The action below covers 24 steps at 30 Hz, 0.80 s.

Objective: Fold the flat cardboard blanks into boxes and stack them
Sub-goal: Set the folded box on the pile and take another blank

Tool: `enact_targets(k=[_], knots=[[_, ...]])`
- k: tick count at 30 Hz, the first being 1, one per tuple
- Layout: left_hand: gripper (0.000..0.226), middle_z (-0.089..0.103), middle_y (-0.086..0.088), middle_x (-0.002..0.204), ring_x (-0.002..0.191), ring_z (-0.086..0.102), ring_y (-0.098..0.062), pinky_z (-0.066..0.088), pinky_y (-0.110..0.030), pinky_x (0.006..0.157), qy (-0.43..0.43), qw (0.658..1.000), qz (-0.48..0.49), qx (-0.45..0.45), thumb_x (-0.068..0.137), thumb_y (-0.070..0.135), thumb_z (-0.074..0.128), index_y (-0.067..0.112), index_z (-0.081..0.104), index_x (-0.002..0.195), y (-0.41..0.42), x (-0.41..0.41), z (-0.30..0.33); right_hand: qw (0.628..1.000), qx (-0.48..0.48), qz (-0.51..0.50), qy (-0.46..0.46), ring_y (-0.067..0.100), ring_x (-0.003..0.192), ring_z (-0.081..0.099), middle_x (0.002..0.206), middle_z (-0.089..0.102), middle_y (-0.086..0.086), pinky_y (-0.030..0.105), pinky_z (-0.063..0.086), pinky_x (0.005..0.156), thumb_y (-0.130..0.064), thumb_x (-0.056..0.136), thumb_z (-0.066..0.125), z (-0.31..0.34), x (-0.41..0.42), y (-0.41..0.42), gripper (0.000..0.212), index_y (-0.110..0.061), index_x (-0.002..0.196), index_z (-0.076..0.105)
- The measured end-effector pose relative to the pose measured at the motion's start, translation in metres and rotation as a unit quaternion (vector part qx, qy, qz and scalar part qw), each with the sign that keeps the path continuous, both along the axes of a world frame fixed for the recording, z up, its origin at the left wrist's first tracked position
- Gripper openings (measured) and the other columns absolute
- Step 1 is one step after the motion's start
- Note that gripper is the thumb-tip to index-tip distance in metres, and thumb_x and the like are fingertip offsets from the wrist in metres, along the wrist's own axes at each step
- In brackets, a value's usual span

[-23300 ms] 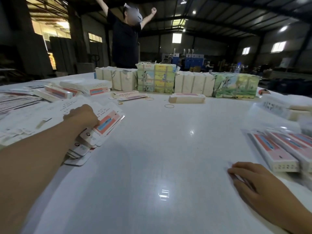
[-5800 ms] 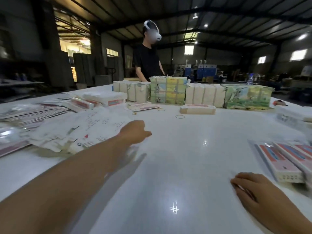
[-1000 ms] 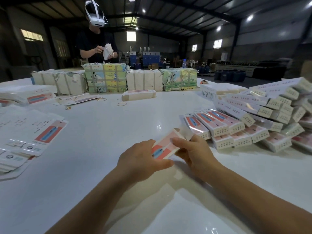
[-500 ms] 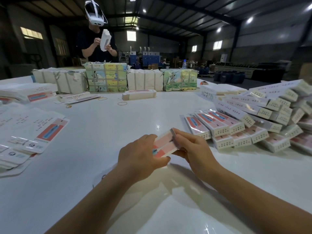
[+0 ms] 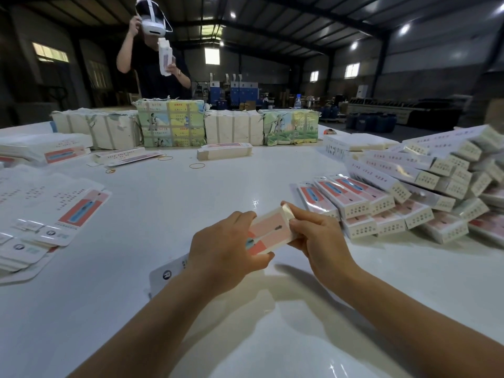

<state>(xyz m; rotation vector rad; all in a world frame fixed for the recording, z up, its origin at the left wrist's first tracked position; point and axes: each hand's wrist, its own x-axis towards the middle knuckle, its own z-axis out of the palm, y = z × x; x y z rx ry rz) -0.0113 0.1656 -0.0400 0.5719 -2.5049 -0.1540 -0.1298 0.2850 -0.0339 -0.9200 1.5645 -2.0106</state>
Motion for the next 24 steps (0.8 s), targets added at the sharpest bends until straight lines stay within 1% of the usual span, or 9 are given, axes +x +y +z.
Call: enact_targets(k=[4,6,8,12,14,16,20,22,24], knots=[[0.062,0.054,0.015,0.108,0.079,0.047,-0.008,0.038,-0.021,0.064,-0.018,0.999,0.011,-0.033,0.075,0.069,0.056,0.035,0.039,0.123,0.001,-0.001,-0.002,0.998,0.023,-0.025,0.056,0.016,0.083,0.069,0.083,0.075,-0.006,0.021,0.056,0.067,0.007,0.089,0.042,0.0,0.0,0.001,0.045,-0.024,0.097,0.073],[0.063,0.054,0.016,0.106,0.077,0.045,-0.008,0.034,-0.02,0.061,-0.02,0.999,0.013,-0.043,0.074,0.07,0.055,0.034,0.04,0.124,0.002,-0.002,-0.003,0.985,0.044,-0.063,0.157,0.019,0.081,0.068,0.08,0.074,-0.003,0.027,0.058,0.069,0.002,0.092,0.042,-0.001,0.004,0.003,0.044,-0.028,0.088,0.074],[0.063,0.054,0.016,0.106,0.076,0.045,-0.008,0.032,-0.02,0.06,-0.014,0.999,0.013,-0.036,0.074,0.069,0.056,0.034,0.041,0.124,0.003,-0.003,-0.002,0.957,0.065,-0.09,0.268,0.015,0.076,0.067,0.078,0.071,-0.001,0.026,0.056,0.068,-0.005,0.098,0.039,-0.002,0.008,0.006,0.036,-0.022,0.094,0.071],[0.061,0.055,0.015,0.107,0.078,0.051,-0.01,0.04,-0.021,0.063,-0.005,1.0,0.005,0.001,0.075,0.066,0.058,0.033,0.044,0.123,0.004,-0.003,0.001,0.927,0.054,-0.082,0.363,0.014,0.064,0.06,0.071,0.064,0.003,0.023,0.046,0.054,-0.01,0.098,0.042,-0.002,0.012,0.007,0.021,-0.007,0.089,0.061],[0.06,0.056,0.014,0.108,0.082,0.055,-0.012,0.045,-0.023,0.066,-0.008,1.0,0.008,0.0,0.076,0.065,0.057,0.031,0.044,0.123,0.005,-0.002,0.001,0.909,0.066,-0.09,0.402,0.006,0.06,0.056,0.067,0.059,-0.009,0.012,0.038,0.054,-0.01,0.098,0.044,-0.003,0.013,0.006,0.017,-0.007,0.09,0.059],[0.06,0.055,0.013,0.109,0.083,0.055,-0.012,0.041,-0.023,0.064,-0.02,0.999,0.024,-0.027,0.076,0.066,0.055,0.031,0.043,0.123,0.008,-0.002,0.001,0.891,0.09,-0.105,0.432,0.003,0.059,0.05,0.066,0.049,-0.019,0.011,0.034,0.057,-0.008,0.097,0.044,-0.006,0.012,0.003,0.017,-0.004,0.099,0.061],[0.062,0.054,0.014,0.112,0.08,0.05,-0.009,0.039,-0.021,0.064,-0.018,0.999,0.036,-0.025,0.077,0.068,0.052,0.031,0.04,0.126,0.008,-0.004,0.001,0.906,0.113,-0.098,0.396,-0.001,0.07,0.052,0.083,0.058,-0.013,0.009,0.037,0.067,-0.014,0.1,0.042,-0.005,0.013,0.003,0.027,-0.003,0.119,0.057],[0.063,0.054,0.014,0.113,0.081,0.052,-0.009,0.04,-0.021,0.065,-0.018,0.999,0.039,-0.005,0.077,0.068,0.052,0.031,0.04,0.127,0.005,-0.003,0.002,0.935,0.121,-0.053,0.33,0.006,0.091,0.056,0.105,0.06,-0.007,0.018,0.043,0.079,-0.019,0.101,0.041,-0.004,0.014,0.003,0.034,-0.014,0.134,0.049],[0.062,0.054,0.015,0.112,0.08,0.052,-0.01,0.037,-0.02,0.061,-0.016,0.999,0.04,0.014,0.077,0.069,0.052,0.032,0.041,0.125,0.003,-0.002,0.002,0.955,0.127,-0.035,0.265,0.007,0.105,0.058,0.116,0.06,-0.013,0.018,0.045,0.09,-0.024,0.101,0.043,-0.004,0.014,0.002,0.043,-0.03,0.143,0.036]])
